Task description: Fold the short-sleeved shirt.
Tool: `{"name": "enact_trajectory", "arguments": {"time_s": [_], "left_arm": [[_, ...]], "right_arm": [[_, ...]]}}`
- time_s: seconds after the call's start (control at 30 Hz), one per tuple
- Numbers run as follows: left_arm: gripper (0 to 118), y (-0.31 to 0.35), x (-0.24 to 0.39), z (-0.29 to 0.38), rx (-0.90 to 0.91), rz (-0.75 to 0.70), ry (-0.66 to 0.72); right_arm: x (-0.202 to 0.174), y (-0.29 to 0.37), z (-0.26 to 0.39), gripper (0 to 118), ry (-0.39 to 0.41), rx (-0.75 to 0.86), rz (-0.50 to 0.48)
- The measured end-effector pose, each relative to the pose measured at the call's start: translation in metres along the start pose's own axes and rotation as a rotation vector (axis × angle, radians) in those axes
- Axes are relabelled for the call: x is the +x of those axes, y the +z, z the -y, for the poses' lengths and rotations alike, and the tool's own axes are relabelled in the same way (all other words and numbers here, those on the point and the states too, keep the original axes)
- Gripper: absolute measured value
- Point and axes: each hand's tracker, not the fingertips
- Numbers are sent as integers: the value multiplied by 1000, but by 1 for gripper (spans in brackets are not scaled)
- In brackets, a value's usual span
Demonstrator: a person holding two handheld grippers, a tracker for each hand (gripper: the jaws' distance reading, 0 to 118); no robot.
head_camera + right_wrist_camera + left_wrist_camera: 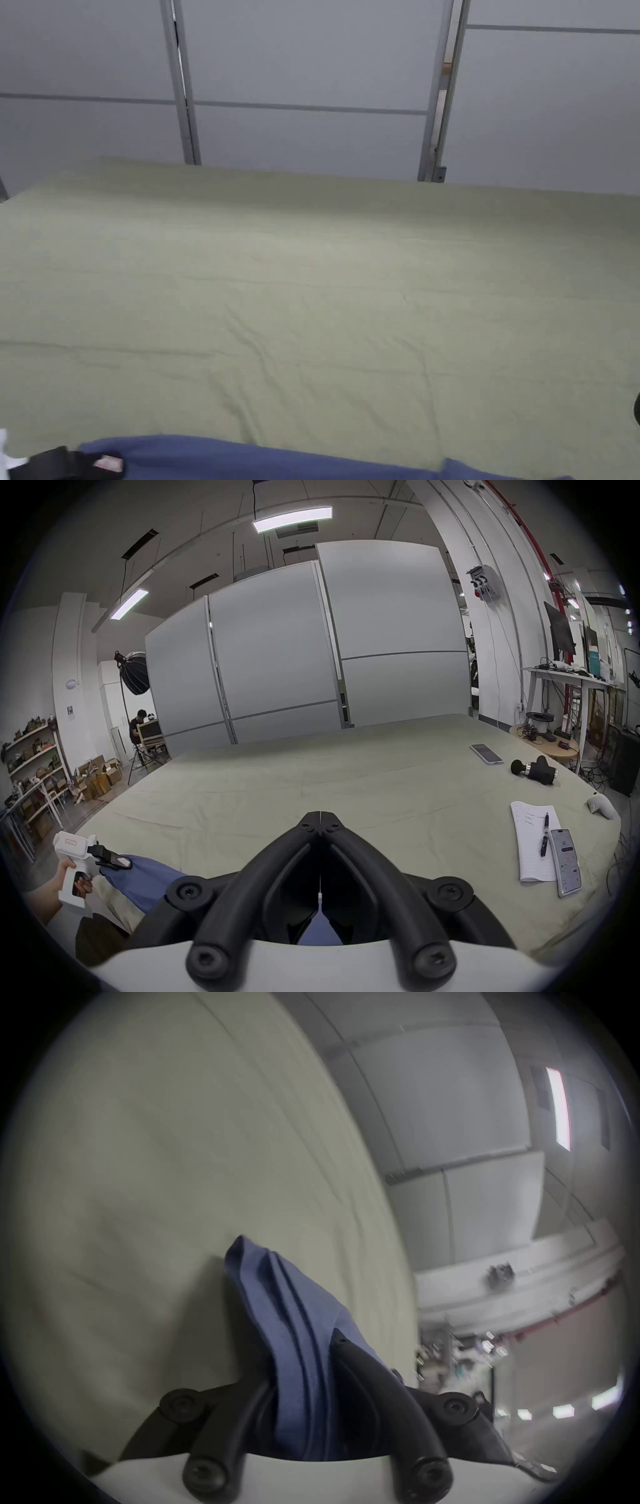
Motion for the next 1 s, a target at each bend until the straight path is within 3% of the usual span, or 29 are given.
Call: {"name": "enact_trajectory", "arguments": {"time_s": [0.1,0.3,0.5,0.53,0.57,0.6,0.63,0.67,0.77,0.87,0.9,0.93,0.97,1.0], "left_arm": [[5,16,8,-9,18,-164,-118],[5,-1,97,28,4,-121,-421],[5,-93,164,130,-167,-207,-765],[10,-110,164,144,-211,-207,-775],[27,-120,162,158,-239,-201,-784],[65,-127,161,167,-268,-194,-774],[90,-130,161,172,-298,-163,-751],[95,-128,161,175,-306,-128,-715],[94,-102,169,169,-173,1,-652],[93,-62,176,161,100,33,-648],[83,-56,176,160,180,-51,-656],[62,-56,175,163,234,-154,-695],[24,-63,176,167,263,-230,-751],[4,-72,172,175,266,-309,-807]], "right_arm": [[-5,1,3,2,-7,6,-21],[-11,7,4,2,8,8,-57],[-6,24,4,2,-5,32,-60],[-3,26,4,2,-4,34,-56],[-2,29,4,2,-5,35,-50],[1,32,4,2,-12,39,-49],[5,35,4,2,-18,42,-47],[8,38,5,2,-20,43,-44],[15,41,7,2,-19,43,-31],[19,40,10,2,-37,40,-25],[20,39,11,2,-49,42,-27],[20,39,12,2,-60,43,-28],[20,38,13,2,-72,45,-31],[20,38,14,2,-80,45,-38]]}}
